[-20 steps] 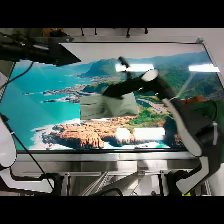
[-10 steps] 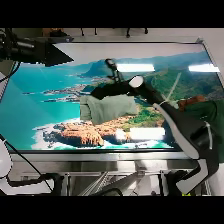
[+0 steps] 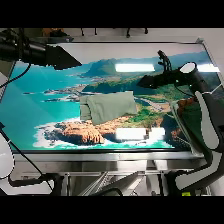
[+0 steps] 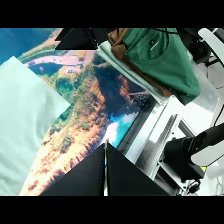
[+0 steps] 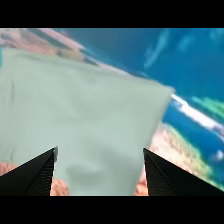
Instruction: Fold the shirts.
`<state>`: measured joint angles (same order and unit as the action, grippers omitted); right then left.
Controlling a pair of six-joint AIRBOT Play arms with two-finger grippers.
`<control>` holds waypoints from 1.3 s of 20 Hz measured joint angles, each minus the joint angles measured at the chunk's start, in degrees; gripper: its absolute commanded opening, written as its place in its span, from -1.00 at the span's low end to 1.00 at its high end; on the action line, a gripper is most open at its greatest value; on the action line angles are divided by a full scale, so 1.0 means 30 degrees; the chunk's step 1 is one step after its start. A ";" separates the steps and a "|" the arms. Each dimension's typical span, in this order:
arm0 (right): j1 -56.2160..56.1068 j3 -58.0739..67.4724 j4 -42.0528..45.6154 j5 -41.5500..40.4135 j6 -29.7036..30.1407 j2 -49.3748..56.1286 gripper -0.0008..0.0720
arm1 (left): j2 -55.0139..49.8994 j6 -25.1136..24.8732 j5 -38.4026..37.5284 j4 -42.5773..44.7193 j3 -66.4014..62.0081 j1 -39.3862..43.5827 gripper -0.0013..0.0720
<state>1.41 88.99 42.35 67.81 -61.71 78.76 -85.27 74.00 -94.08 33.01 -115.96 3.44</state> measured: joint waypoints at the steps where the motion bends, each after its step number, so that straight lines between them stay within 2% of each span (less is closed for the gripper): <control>1: 0.0197 -0.0168 0.0117 0.0175 -0.0087 0.0321 0.67 | -0.0080 0.0051 0.0015 0.0022 0.0007 0.0029 -0.93; 6: -0.0015 -0.0750 0.0284 0.0809 -0.0211 0.2885 0.67 | -0.0328 0.0182 0.0051 0.0109 0.0007 0.0095 -0.93; 9: -0.0787 -0.0831 -0.0627 0.0882 0.0437 0.4204 0.66 | -0.0364 0.0189 -0.0007 0.0117 0.0007 0.0095 -0.93; 10: -0.1078 -0.0823 -0.1035 0.0831 0.0692 0.4481 0.53 | -0.0372 0.0189 0.0000 0.0124 0.0007 0.0095 -0.93; 12: -0.1603 -0.0852 -0.1632 0.0495 0.1290 0.4911 -0.50 | -0.0372 0.0189 0.0000 0.0124 0.0007 0.0095 -0.93; 13: -0.1800 -0.0874 -0.1821 0.0364 0.1676 0.5071 -0.74 | -0.0379 0.0189 -0.0007 0.0124 0.0007 0.0095 -0.93; 14: -0.1916 -0.0882 -0.2382 0.0401 0.2113 0.5136 -0.78 | -0.0379 0.0197 -0.0007 0.0124 0.0007 0.0095 -0.93; 15: -0.1989 -0.0867 -0.3104 0.0423 0.2528 0.5107 -0.92 | -0.0379 0.0197 -0.0007 0.0124 0.0007 0.0095 -0.93; 21: -0.0896 0.0109 -0.6441 0.0801 0.4000 0.2157 -0.93 | -0.0379 0.0211 -0.0095 0.0131 0.0007 0.0095 -0.93; 26: 0.3388 0.1676 -0.7045 0.0474 0.1552 -0.1712 -0.92 | -0.0379 0.0262 -0.0146 0.0124 0.0007 0.0095 -0.93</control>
<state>11.57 94.02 21.21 69.23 -57.06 73.63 -86.41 74.78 -94.52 33.39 -115.94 3.73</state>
